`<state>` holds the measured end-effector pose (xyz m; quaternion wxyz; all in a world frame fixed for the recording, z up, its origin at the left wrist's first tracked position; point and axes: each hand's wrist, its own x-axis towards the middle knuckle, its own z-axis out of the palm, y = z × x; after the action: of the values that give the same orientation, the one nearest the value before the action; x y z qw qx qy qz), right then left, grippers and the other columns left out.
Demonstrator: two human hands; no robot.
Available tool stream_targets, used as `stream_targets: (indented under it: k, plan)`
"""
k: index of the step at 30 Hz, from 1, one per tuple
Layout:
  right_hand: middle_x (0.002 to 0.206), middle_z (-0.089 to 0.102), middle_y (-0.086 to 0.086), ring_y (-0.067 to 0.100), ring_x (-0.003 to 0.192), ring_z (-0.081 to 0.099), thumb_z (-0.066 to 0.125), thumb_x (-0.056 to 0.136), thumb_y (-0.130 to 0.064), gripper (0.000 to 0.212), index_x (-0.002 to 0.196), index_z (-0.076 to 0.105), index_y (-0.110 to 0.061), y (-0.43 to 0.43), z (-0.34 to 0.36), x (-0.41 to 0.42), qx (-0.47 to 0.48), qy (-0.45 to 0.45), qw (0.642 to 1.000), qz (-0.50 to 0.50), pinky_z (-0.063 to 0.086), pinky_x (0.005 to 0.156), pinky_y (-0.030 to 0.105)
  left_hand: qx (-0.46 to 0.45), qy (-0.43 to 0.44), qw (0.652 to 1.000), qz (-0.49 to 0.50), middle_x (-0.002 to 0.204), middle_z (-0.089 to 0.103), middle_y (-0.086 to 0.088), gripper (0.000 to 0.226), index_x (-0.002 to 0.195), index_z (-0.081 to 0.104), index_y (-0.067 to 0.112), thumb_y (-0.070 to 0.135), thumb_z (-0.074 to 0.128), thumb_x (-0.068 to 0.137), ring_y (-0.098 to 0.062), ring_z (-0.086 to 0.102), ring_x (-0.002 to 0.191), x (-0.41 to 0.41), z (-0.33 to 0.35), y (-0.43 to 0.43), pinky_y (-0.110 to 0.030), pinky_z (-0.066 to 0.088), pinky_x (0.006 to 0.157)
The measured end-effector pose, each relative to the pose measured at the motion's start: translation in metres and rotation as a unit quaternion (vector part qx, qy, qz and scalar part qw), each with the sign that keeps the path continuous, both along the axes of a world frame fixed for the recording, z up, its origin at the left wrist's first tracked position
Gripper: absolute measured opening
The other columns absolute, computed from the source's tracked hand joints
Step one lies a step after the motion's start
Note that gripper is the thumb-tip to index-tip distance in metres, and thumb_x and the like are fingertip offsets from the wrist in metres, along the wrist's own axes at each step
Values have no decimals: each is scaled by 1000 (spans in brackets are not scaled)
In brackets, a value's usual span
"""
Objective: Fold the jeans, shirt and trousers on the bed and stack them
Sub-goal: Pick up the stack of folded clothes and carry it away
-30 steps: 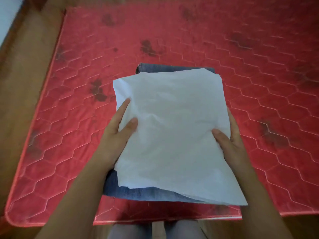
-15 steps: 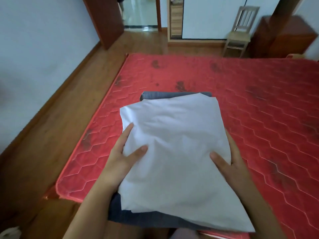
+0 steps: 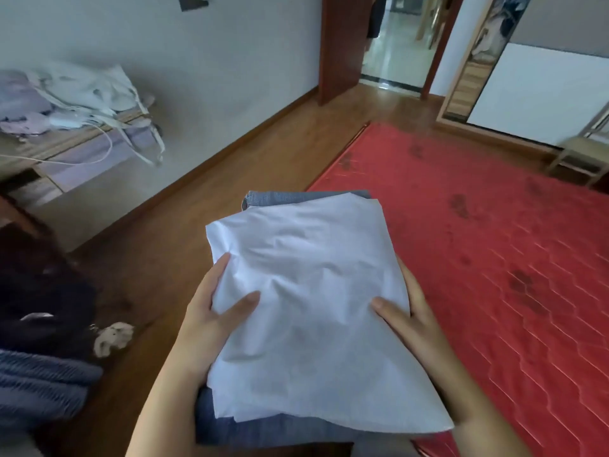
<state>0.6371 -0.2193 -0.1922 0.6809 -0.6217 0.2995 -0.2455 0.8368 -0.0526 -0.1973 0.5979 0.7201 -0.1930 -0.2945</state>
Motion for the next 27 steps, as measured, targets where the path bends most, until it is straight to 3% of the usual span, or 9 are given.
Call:
stream_targets:
  k: [6,11,13,16,19,23,27]
  plan:
    - [116,57,-32,-2,105,60,66,81,-25,58,125,42,-55,62,-8,85,9,16,997,78,52,78,24,-27,36,994,104,136,44,15,70,135,36,46,34,68,74,-8,52,112,49,-7,93,-25,48,78]
    - [117,55,-34,-8,105,56,64,73,-30,61,127,42,-50,80,-15,161,-17,29,988,148,51,73,13,-28,38,984,170,139,41,19,75,132,37,51,43,73,67,-9,48,120,90,-15,136,-38,45,98]
    - [121,53,-33,-9,108,54,63,74,-30,63,131,41,-47,82,-20,195,-26,30,984,176,49,75,12,-23,43,980,193,139,41,19,74,131,37,53,43,73,67,-11,49,119,113,-18,145,-41,44,99]
    - [121,53,-34,-12,109,52,67,81,-26,61,133,40,-44,77,-28,252,-19,21,980,197,47,75,9,-26,42,973,223,134,45,19,66,131,40,49,27,71,78,-11,52,116,159,-19,148,-39,46,97]
    - [119,53,-35,-13,107,53,69,79,-29,63,132,40,-45,63,-32,315,-12,17,977,211,47,77,14,-16,31,970,240,131,49,18,61,128,42,50,21,68,80,-11,54,114,214,-13,135,-38,47,95]
    - [108,55,-42,-18,98,54,60,80,-24,58,132,40,-42,34,-25,389,11,3,977,212,45,68,4,-6,14,968,249,132,49,18,60,127,43,50,24,68,80,-10,55,114,286,4,106,-37,48,95]
    - [115,53,-39,-16,103,53,65,78,-31,61,131,39,-47,8,-14,449,19,2,977,215,46,70,5,-3,4,966,257,132,50,17,63,127,44,49,34,70,71,-9,55,114,344,16,78,-34,49,93]
